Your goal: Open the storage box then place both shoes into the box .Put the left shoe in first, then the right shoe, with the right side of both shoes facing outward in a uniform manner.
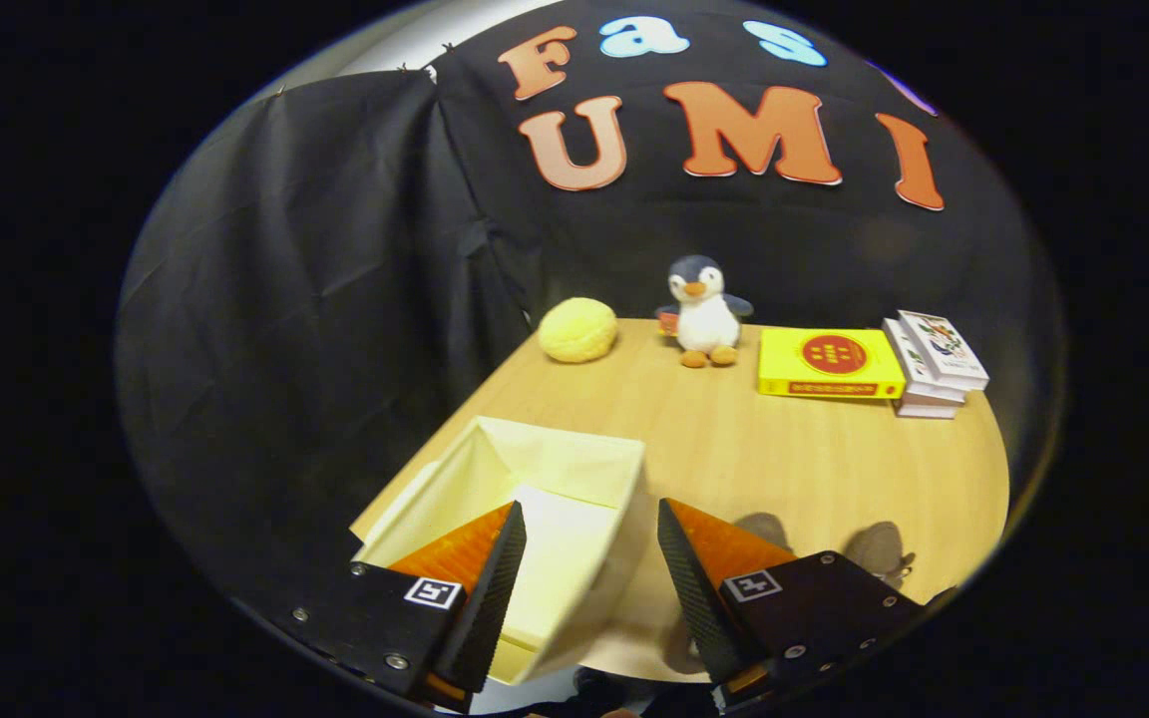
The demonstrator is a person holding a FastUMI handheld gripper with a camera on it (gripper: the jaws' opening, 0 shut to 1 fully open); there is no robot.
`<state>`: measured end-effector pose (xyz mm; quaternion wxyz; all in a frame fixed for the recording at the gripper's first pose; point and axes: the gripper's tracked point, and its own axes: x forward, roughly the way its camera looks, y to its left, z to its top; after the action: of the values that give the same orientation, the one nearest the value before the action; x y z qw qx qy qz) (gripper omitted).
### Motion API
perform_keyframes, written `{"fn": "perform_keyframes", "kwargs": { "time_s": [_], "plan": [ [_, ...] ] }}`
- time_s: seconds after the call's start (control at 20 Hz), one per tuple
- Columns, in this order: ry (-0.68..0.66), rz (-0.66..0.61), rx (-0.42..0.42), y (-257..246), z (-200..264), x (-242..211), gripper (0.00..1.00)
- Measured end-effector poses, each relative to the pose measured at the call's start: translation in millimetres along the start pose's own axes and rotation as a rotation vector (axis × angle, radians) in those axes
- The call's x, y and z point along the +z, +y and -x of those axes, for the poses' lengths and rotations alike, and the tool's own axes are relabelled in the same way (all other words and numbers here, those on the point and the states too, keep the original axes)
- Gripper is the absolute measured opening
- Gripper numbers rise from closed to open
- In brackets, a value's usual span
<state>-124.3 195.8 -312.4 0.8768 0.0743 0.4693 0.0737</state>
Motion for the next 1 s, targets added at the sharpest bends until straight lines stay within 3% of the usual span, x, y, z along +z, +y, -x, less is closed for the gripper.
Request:
{"fn": "perform_keyframes", "kwargs": {
  "time_s": [0.3, 0.6, 0.75, 1.0],
  "plan": [
    [0.141, -0.045, -0.130, -90, -2, -80, 0.81],
    [0.234, -0.076, -0.144, -121, -28, -133, 0.81],
    [0.280, -0.080, -0.146, -128, -48, -152, 0.74],
    [0.254, -0.121, -0.204, -142, -78, -151, 0.52]
  ]
}}
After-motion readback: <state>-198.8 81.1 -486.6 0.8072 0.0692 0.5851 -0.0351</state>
